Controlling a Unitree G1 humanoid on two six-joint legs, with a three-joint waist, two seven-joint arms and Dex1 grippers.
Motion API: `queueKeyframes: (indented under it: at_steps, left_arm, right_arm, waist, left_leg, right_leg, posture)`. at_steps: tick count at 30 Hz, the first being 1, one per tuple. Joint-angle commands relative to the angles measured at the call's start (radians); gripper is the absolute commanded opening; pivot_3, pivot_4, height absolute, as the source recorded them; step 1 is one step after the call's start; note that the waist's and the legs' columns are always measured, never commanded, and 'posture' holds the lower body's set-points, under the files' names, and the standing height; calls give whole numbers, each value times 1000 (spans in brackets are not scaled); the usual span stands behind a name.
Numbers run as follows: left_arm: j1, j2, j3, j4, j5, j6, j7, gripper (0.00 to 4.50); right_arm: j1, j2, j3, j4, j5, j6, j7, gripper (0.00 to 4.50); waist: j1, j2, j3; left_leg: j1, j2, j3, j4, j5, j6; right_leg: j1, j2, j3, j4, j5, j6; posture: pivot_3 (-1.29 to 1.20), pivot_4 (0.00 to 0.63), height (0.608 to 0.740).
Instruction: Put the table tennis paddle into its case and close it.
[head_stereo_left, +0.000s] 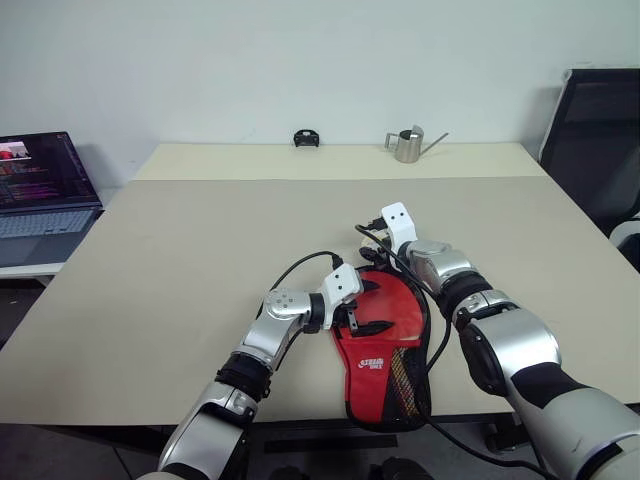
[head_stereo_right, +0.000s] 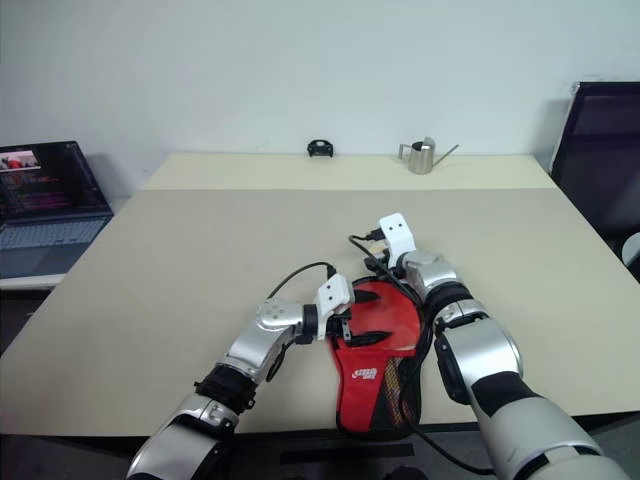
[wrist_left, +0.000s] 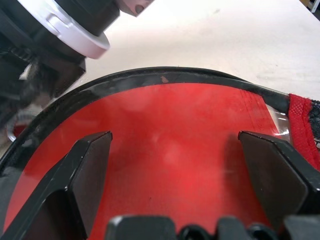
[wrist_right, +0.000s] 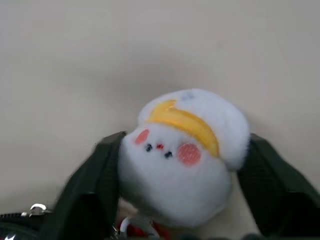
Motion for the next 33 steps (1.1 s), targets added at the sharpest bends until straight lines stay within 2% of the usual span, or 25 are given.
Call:
queueKeyframes:
  at_steps: [1, 5, 8, 14, 19, 23, 28, 33]
  left_arm:
    - [36, 12, -33, 30, 30, 15, -6, 4433]
    - [37, 12, -39, 43, 34, 12, -8, 4433]
    - [39, 11, -42, 51, 34, 12, -11, 4433]
    - [36, 10, -45, 71, 32, 9, -19, 4433]
    - [32, 7, -49, 87, 32, 3, -27, 4433]
    - [25, 2, -50, 100, 33, -1, -33, 4433]
    - [8, -10, -60, 124, 39, -10, -42, 4433]
    - [-9, -22, -70, 151, 44, -23, -44, 4433]
  right_arm:
    - [-31, -1, -20, -9, -13, -34, -9, 1899]
    - [-25, -20, -16, -21, -29, -50, -9, 823]
    - [-16, -58, -14, -30, -44, -58, -5, 445]
    - [35, -163, -5, -77, -68, -47, 53, 357]
    - [116, -256, 11, -200, -80, 9, 143, 357]
    - [242, -327, 25, -443, -77, 133, 251, 357]
    - [528, -490, 36, -1017, -5, 439, 448, 357]
    - [694, -622, 14, -1365, 98, 654, 541, 354]
  waist:
    - [0, 0, 0]
    - [0, 0, 0]
    - [0, 0, 0]
    - [1, 0, 0]
    - [1, 1, 0]
    - [3, 1, -1]
    - [19, 2, -2]
    - [24, 5, -3]
  left_leg:
    - [0, 0, 0, 0, 0, 0]
    - [0, 0, 0, 0, 0, 0]
    - [0, 0, 0, 0, 0, 0]
    - [0, 0, 0, 0, 0, 0]
    - [0, -1, 1, 0, 0, 0]
    - [0, -1, 1, 0, 0, 0]
    - [-2, -2, 0, 1, 0, 0]
    - [0, -3, 0, 1, -1, 1]
  right_leg:
    - [0, 0, 0, 0, 0, 0]
    - [0, 0, 0, 0, 0, 0]
    - [0, 0, 0, 0, 0, 0]
    - [0, 0, 0, 0, 0, 0]
    - [0, 0, 1, -1, 0, 0]
    - [0, 0, 1, -1, 0, 1]
    - [0, 0, 0, -2, 0, 1]
    - [2, 0, 0, -2, 0, 3]
  posture:
    - [0, 150, 740]
    - [0, 150, 740]
    - [0, 150, 740]
    - [0, 150, 740]
    - [0, 150, 740]
    - [0, 150, 740]
    - [0, 150, 740]
    - [0, 150, 740]
